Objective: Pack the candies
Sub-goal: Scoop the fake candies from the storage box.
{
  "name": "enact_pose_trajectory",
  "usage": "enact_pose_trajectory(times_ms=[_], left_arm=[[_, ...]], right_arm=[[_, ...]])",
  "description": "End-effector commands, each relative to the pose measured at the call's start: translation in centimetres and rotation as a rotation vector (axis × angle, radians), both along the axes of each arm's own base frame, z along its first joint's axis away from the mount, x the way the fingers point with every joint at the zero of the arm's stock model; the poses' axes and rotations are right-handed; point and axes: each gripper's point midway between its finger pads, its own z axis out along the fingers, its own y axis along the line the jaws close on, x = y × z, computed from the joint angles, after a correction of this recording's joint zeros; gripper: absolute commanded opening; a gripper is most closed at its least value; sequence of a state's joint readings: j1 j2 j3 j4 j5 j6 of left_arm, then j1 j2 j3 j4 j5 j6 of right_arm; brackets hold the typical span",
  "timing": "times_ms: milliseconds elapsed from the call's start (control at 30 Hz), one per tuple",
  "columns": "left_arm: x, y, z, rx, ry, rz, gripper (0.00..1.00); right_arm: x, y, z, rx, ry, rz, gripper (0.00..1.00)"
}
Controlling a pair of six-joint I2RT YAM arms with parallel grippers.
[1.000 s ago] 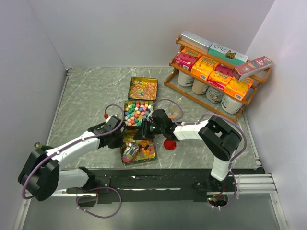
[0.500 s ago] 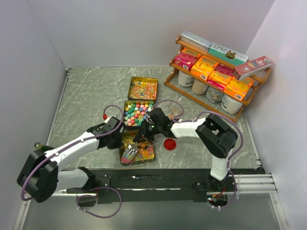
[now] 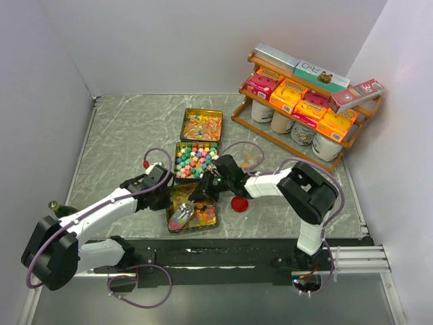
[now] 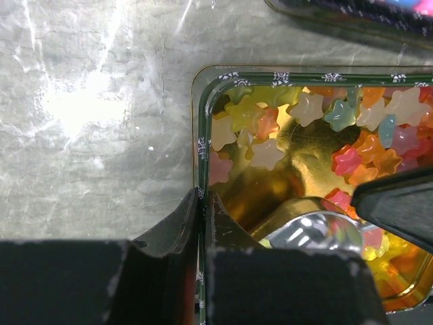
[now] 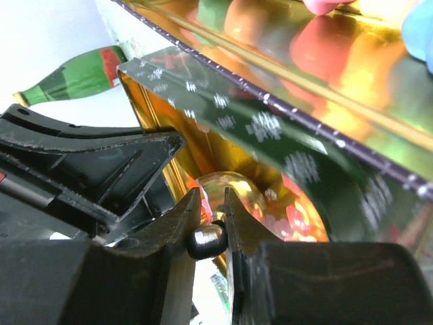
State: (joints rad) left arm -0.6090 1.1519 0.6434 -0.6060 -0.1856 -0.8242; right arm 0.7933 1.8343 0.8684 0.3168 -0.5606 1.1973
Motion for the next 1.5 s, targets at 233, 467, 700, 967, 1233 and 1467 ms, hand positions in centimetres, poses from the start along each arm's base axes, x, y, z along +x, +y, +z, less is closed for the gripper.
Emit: enact_pose_trajectory(times_ms=[233,467,700,967,1233,1467], left_arm=[[2.2,-1.0,2.0,-0.063,-0.108,0.025,0.01],[2.2,-1.0,2.2,-0.062,-0.111,0.027,0.01],[2.3,-1.0,2.2,-0.060,-0.112,0.026,0.01],[2.3,-0.9,2.4,-0.061,-0.116,0.028,0.04],[2.6,-0.9,3.6,-0.066,-0.141,0.035,0.20],[3.3,-0.7,6.8,-0.081,-0.204,0.053,0.36]], right_arm=[[1.0,-1.2,2.8,0.014,0.059,-0.110,0.00],[1.8,-0.9,4.2,0.022,-0.021,-0.090,0.00],[2.6,-0.9,6.8,0.037,-0.138,-0.084,0.00],[2.8,-0.7,8.1,0.062,-0.158,-0.091,0.00],[2.3,-1.3,9.0,0.058,-0.144,-0.087,0.00],[1.7,-1.4,11.5,0.092,-0.128,-0.070,0.00]])
